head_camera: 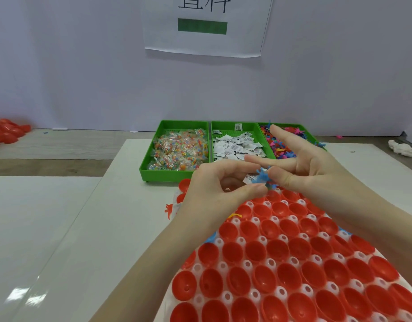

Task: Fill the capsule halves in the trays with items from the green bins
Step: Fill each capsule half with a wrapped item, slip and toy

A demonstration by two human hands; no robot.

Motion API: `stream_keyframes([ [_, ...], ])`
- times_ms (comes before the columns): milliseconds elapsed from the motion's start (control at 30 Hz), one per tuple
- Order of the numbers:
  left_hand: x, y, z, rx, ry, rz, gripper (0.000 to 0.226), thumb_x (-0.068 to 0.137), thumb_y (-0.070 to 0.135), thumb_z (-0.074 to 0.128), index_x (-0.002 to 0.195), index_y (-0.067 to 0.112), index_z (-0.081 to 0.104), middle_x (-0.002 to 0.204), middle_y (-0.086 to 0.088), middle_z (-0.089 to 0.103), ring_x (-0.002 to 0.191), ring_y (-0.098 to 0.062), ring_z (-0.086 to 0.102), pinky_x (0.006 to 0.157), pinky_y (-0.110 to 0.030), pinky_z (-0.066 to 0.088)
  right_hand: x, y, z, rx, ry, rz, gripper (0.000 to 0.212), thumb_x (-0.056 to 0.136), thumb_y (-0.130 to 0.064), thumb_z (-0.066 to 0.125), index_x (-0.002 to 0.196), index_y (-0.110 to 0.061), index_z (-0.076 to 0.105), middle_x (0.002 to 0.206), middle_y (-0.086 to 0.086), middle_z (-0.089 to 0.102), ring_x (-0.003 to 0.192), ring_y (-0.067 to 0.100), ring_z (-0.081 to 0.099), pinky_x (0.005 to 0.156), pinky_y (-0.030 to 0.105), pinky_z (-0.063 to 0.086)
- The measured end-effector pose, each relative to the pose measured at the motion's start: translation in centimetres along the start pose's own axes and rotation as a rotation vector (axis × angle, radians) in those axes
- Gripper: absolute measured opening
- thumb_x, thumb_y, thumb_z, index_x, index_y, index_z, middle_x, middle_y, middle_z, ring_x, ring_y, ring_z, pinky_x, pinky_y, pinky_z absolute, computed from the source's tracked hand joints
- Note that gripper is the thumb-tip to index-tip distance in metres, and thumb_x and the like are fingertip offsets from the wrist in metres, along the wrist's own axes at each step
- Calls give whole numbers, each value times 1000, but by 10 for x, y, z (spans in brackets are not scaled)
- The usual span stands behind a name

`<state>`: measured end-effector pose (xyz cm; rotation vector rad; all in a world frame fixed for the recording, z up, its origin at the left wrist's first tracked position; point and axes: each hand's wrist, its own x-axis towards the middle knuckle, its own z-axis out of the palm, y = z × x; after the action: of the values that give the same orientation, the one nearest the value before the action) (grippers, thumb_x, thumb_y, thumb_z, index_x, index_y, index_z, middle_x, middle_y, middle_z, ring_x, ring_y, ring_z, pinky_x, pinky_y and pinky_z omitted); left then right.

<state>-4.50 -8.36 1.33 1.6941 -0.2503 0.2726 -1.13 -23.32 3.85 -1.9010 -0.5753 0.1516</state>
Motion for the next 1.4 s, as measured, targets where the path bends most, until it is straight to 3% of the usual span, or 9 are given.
stream_keyframes([
  [100, -1, 0, 0, 11, -2, -7, 34, 68, 0, 76, 86, 26, 65, 73, 6, 68, 66, -4, 65, 65, -15, 53, 3, 2, 4, -132, 49, 3, 78, 86, -5, 59, 146, -29, 16, 81, -37, 61, 84, -14, 62, 87, 10, 44],
  [233, -2, -2, -2, 14, -7, -16, 51, 67, -3, 77, 99, 31, 56, 74, -7, 72, 70, -24, 69, 69, -28, 57, 5, 3, 7, -158, 92, 52, 75, 79, -7, 69, 141, -28, 34, 85, -25, 64, 84, -6, 65, 92, 27, 50],
  [467, 2, -6, -6, -210, 125, -187, 34, 69, 5, 76, 97, 18, 63, 76, -6, 71, 70, -13, 69, 68, -20, 56, 2, 3, 13, -36, 214, -138, 25, 70, -3, 75, 79, -27, 72, 74, -17, 70, 68, 0, 68, 62, 8, 50],
  [667, 2, -9, -8, -330, 142, -224, 12, 61, 18, 73, 73, 14, 75, 69, 0, 72, 69, -6, 68, 66, -14, 54, 6, 10, 13, 214, 132, -82, 13, 62, -13, 76, 73, -20, 76, 73, -2, 74, 72, 6, 70, 62, 10, 49],
  [833, 4, -13, -5, -59, 204, -102, 12, 68, -3, 75, 71, 9, 74, 56, 7, 67, 56, -1, 64, 57, -13, 51, 12, 9, 1, -40, 4, 8, 11, 65, -11, 78, 71, -19, 75, 67, 1, 72, 66, 11, 67, 63, 19, 52],
  [1033, 1, -16, -4, -61, 237, -122, 23, 69, 1, 76, 84, 16, 68, 67, 3, 72, 62, -6, 68, 60, -15, 53, 14, 13, 12, -413, -63, -174, 40, 79, -6, 66, 112, -28, 64, 71, -4, 67, 62, 12, 59, 59, 13, 46],
  [1200, 4, -21, 1, -170, 225, -236, 30, 81, 1, 66, 97, 25, 54, 86, 0, 64, 58, 3, 61, 49, -12, 48, 18, 24, 13, -432, -1, -183, 26, 79, -4, 64, 91, -24, 75, 66, -9, 66, 58, 5, 57, 53, 9, 41],
  [1300, 6, -26, 0, 5, 121, -183, 26, 85, 3, 62, 92, 26, 55, 98, 1, 58, 78, -4, 61, 60, -15, 52, 22, 32, 10, -477, -9, -118, 21, 77, -9, 65, 77, -29, 71, 59, -15, 62, 55, -1, 55, 51, 7, 40],
  [1400, 6, -33, -7, 658, 13, 0, 13, 85, 20, 64, 96, 26, 67, 99, 5, 59, 100, -12, 53, 88, -27, 40, 23, 44, 9, -506, -20, -38, 19, 79, -9, 64, 75, -28, 68, 56, -15, 58, 52, -5, 53, 51, 8, 38],
])
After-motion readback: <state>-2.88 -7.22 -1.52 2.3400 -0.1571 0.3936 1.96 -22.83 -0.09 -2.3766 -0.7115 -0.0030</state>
